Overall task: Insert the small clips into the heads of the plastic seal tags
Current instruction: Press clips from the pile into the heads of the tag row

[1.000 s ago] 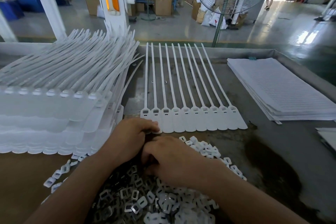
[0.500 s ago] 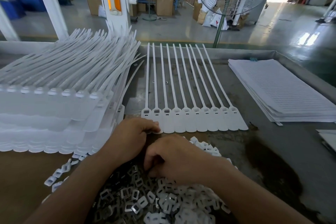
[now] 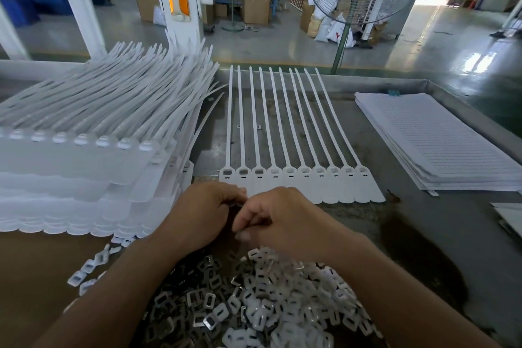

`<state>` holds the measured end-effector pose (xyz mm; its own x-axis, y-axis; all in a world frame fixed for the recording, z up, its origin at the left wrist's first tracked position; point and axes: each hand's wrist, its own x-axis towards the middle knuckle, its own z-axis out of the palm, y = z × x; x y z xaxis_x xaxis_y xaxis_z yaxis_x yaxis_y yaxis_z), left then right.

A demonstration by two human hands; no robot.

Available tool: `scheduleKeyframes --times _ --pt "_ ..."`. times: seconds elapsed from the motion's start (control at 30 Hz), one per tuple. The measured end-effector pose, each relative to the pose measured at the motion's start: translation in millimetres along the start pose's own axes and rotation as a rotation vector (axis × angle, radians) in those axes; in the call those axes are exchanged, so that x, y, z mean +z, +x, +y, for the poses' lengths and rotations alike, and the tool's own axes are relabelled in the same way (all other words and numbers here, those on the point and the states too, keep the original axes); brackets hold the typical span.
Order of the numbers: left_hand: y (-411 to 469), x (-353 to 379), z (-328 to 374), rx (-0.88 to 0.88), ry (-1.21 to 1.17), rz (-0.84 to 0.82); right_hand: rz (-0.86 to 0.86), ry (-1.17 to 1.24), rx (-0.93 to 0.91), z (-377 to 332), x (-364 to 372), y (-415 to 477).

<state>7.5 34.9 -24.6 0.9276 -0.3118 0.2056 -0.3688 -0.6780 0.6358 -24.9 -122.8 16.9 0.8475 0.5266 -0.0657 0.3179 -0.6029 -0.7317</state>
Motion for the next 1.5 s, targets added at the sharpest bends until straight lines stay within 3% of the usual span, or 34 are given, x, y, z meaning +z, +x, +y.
scheduleKeyframes --times 0.33,0.8,1.13,1.5 --pt "2.5 1.2 0.0 0.001 0.079 -0.061 -0.002 -0.015 0.023 11.3 -6.6 -0.5" --pt "0.1 2.6 0.9 0.052 0.188 -0.045 0.354 -0.083 0.309 54.3 -48.9 54.4" --pt "-0.5 1.4 0.8 0.064 0.192 -0.056 0.298 -0.231 0.382 68.0 -40.7 75.1" --pt "-3.1 -0.1 2.4 0.063 0.180 -0.058 0.392 -0.220 0.377 73.4 -36.9 75.7"
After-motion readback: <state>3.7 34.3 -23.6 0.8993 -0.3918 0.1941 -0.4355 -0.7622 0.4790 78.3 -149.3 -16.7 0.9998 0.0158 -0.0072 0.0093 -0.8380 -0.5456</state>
